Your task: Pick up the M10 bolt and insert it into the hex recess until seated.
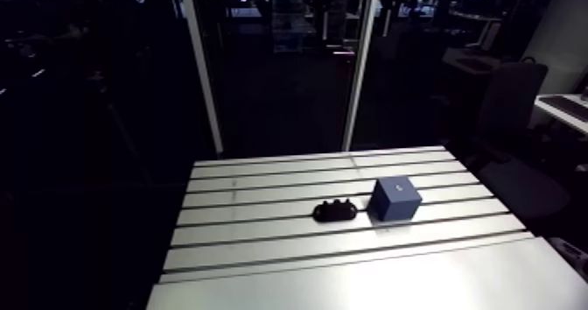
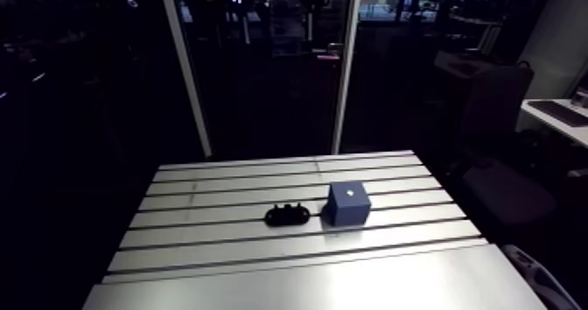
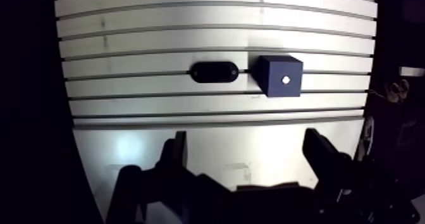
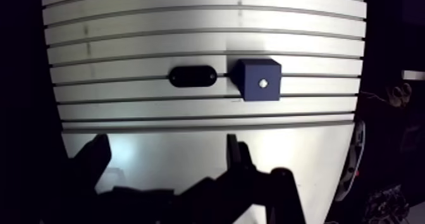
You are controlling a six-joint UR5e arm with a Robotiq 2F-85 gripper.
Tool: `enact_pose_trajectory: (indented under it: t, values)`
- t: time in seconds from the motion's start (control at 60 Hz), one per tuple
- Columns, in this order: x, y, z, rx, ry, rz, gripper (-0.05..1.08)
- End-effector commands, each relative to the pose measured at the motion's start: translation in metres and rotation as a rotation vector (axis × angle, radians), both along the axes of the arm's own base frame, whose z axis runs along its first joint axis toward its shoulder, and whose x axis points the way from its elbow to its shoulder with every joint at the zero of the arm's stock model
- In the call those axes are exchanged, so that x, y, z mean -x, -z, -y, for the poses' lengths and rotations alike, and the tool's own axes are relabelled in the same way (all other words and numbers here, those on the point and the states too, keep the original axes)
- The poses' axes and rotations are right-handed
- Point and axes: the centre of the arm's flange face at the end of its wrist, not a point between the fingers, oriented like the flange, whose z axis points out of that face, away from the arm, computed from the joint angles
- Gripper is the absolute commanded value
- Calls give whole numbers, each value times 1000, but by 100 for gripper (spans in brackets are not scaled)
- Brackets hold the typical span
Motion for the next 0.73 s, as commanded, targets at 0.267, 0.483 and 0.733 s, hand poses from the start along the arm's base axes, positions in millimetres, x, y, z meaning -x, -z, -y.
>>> enact_pose_trajectory:
  t: [0.267,0.483,0.733]
  values:
    - [-23,-5,26,6,-40,0,1]
    - [-36,4,27,0,-40,22,1]
    - [-37,6,26,1,-49,27,1]
